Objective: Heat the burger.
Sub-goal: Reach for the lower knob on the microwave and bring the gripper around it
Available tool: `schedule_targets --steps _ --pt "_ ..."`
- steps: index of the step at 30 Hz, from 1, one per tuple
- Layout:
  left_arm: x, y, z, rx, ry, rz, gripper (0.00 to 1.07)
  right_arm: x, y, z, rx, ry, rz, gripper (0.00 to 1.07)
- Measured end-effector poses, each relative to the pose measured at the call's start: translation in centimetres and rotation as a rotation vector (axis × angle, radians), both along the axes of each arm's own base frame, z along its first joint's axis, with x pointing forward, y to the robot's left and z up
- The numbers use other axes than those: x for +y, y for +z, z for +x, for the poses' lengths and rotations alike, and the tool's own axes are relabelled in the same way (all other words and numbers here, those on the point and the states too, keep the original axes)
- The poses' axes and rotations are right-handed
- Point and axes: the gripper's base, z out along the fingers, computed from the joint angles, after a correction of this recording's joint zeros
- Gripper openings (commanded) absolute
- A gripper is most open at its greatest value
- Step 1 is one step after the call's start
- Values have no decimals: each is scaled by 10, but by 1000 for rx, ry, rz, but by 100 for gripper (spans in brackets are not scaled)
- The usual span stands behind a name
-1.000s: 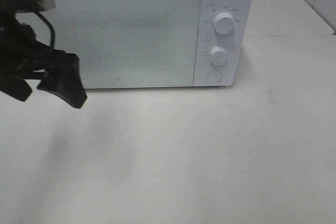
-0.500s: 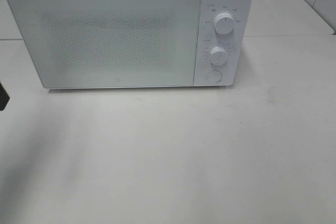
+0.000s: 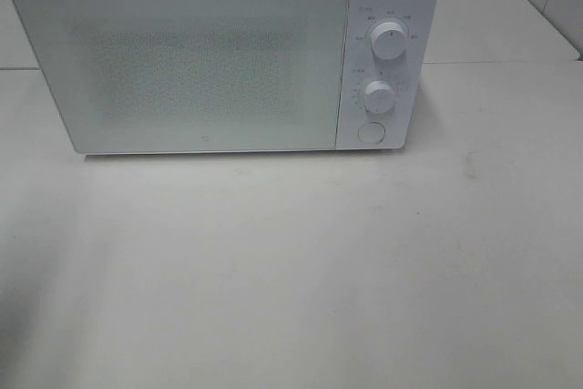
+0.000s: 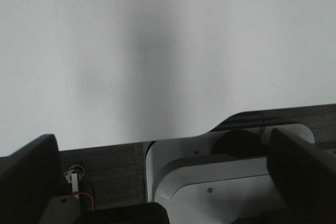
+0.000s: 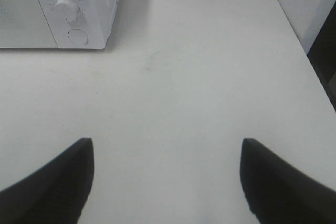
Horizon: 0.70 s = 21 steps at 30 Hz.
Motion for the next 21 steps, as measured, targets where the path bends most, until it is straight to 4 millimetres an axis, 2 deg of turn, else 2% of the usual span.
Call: schedule_targets --steps 2,4,8,12,15,17,21 --pt "0 -1 -6 -6 0 0 100 0 0 0 0 0 0 75" --pt "0 -3 -26 -59 -1 0 100 0 0 0 0 0 0 75" --pt "0 -3 -40 -122 0 6 100 0 0 0 0 0 0 75" --pt "1 8 -62 -276 14 16 100 0 0 0 0 0 0 75" --pt "1 10 -65 -301 17 20 100 0 0 0 0 0 0 75" --pt "2 17 -82 -416 21 25 100 0 0 0 0 0 0 75" --pt "2 22 -96 -504 23 26 100 0 0 0 0 0 0 75"
